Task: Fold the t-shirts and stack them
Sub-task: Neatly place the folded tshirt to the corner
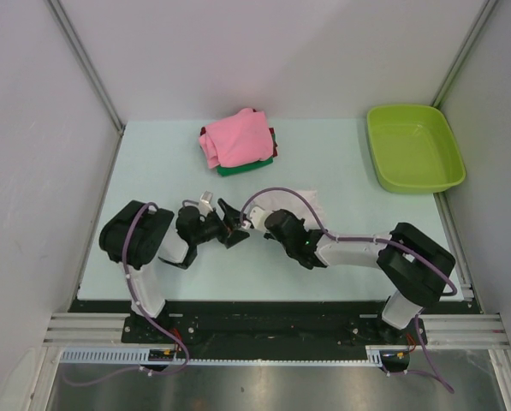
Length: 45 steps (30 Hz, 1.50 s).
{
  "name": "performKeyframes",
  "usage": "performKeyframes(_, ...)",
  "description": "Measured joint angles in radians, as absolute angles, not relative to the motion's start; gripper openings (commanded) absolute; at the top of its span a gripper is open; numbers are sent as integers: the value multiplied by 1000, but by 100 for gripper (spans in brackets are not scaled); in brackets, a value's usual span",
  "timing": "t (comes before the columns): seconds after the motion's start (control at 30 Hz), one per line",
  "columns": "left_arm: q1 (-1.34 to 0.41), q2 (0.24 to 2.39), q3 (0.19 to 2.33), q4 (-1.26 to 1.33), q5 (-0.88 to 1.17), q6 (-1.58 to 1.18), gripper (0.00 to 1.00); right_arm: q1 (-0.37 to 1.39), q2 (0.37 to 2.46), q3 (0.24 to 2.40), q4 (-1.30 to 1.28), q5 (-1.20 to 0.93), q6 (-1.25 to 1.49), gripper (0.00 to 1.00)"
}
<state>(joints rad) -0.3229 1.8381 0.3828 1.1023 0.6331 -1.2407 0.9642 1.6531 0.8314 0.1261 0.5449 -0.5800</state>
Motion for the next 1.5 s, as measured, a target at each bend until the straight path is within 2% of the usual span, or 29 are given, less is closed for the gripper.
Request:
performKeyframes(0.37,-450,2011,466,1319,632,-1437,100,994,1611,831,72,558,-572,0)
performKeyframes(0.93,-476,2078,644,1202,648,-1432,100,1072,1508,772,31,604,-517,0)
performKeyframes(1.43,-476,2082,646,1208,643,-1436,100,1118,1483,736,14,604,-488,0)
performKeyframes(1.5,-476,2082,647,1206,644,-1435,95,1118,1481,736,12,604,-488,0)
